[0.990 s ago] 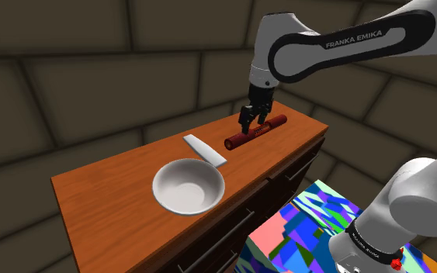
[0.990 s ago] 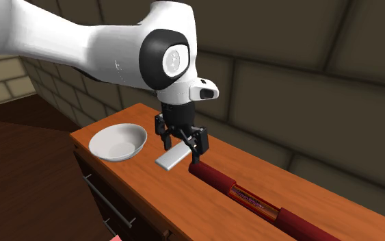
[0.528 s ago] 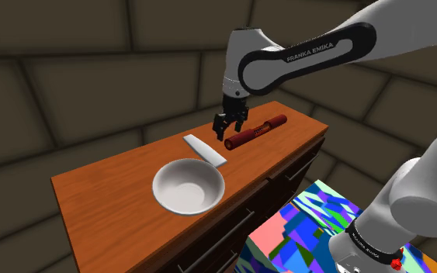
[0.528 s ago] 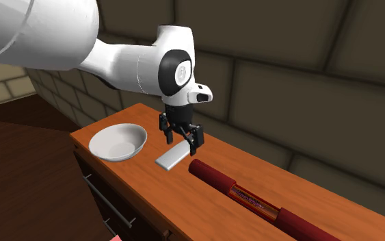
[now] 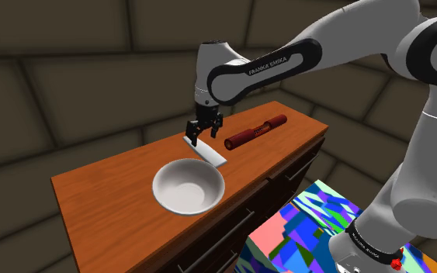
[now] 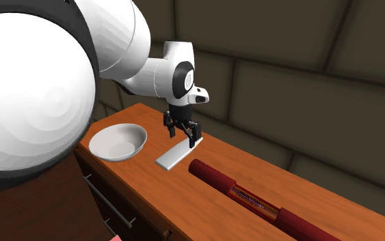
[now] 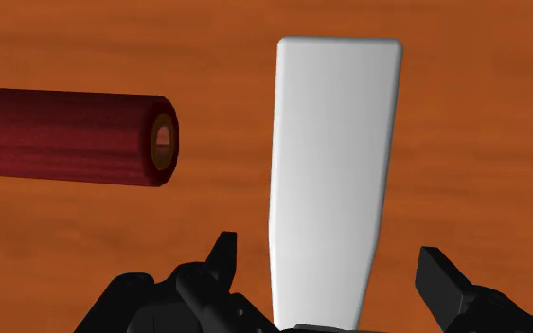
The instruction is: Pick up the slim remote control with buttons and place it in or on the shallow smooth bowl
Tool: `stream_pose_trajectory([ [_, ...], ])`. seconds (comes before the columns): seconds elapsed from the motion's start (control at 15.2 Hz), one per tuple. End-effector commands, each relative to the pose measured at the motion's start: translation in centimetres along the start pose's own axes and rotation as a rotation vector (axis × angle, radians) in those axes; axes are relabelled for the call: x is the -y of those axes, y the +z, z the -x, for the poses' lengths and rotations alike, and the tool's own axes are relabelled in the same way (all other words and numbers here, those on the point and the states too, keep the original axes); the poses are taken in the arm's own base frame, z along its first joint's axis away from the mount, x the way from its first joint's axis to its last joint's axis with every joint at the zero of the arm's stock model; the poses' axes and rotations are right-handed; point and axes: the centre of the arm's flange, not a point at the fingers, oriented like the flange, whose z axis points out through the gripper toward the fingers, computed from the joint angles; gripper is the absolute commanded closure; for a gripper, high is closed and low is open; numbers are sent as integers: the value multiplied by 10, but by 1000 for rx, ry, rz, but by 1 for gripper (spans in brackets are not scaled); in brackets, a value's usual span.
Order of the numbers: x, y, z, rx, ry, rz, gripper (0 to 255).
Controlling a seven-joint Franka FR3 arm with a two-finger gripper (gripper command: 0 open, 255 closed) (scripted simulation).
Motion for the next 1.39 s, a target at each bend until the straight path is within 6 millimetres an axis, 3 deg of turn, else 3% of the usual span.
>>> stream_pose_trajectory([
  [0.0, 2, 10, -2, -1, 2, -1, 0],
  [0.4, 2, 40, -2, -1, 2, -1, 0],
  [0.86, 2, 40, -2, -1, 2, -1, 0],
  [0.92, 2, 40, -2, -1, 2, -1, 255],
  [1.32, 2, 40, -2, -1, 2, -1, 255],
])
